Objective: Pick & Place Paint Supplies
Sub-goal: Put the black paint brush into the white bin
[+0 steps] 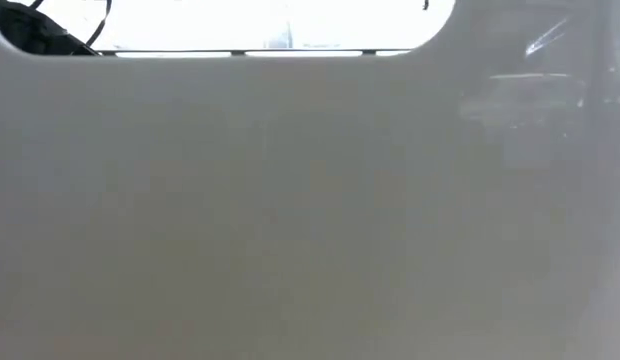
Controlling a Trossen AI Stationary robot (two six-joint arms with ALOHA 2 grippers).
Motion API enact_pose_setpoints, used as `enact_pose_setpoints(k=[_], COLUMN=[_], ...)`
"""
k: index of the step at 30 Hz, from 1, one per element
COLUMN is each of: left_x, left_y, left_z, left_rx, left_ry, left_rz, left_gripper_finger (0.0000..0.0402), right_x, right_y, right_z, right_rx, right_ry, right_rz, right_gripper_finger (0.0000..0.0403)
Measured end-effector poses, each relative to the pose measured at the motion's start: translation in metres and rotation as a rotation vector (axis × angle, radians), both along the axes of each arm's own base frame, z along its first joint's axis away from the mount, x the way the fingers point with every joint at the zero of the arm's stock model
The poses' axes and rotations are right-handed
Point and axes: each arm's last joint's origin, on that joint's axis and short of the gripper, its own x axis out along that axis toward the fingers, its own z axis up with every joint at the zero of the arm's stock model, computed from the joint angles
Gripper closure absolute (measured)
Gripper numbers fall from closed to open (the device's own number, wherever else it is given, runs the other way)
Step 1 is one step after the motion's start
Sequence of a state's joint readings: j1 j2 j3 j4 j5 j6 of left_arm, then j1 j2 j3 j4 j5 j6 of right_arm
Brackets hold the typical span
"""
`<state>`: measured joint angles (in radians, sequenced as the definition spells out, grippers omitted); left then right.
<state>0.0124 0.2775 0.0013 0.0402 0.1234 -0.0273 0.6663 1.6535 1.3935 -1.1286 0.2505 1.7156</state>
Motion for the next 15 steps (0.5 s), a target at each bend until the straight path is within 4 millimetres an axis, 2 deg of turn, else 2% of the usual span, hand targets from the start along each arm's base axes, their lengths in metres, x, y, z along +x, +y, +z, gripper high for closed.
enact_pose_setpoints(k=[5,9,15], left_x=[0.0,0.0,0.0], left_y=[0.0,0.0,0.0], left_z=[0.0,0.0,0.0], left_rx=[0.0,0.0,0.0], left_ry=[0.0,0.0,0.0], left_rz=[0.0,0.0,0.0], left_gripper_finger=[0.0297,0.0297,0.0297], right_x=[-0.023,-0.037,-0.056], right_y=[0.003,0.002,-0.005], right_z=[-0.008,-0.021,-0.044], right_rx=[-0.032,-0.039,0.035], right_ry=[0.137,0.212,0.232], right_rz=[-0.094,-0.174,-0.294], right_gripper_finger=[0.0307,0.0307,0.0307])
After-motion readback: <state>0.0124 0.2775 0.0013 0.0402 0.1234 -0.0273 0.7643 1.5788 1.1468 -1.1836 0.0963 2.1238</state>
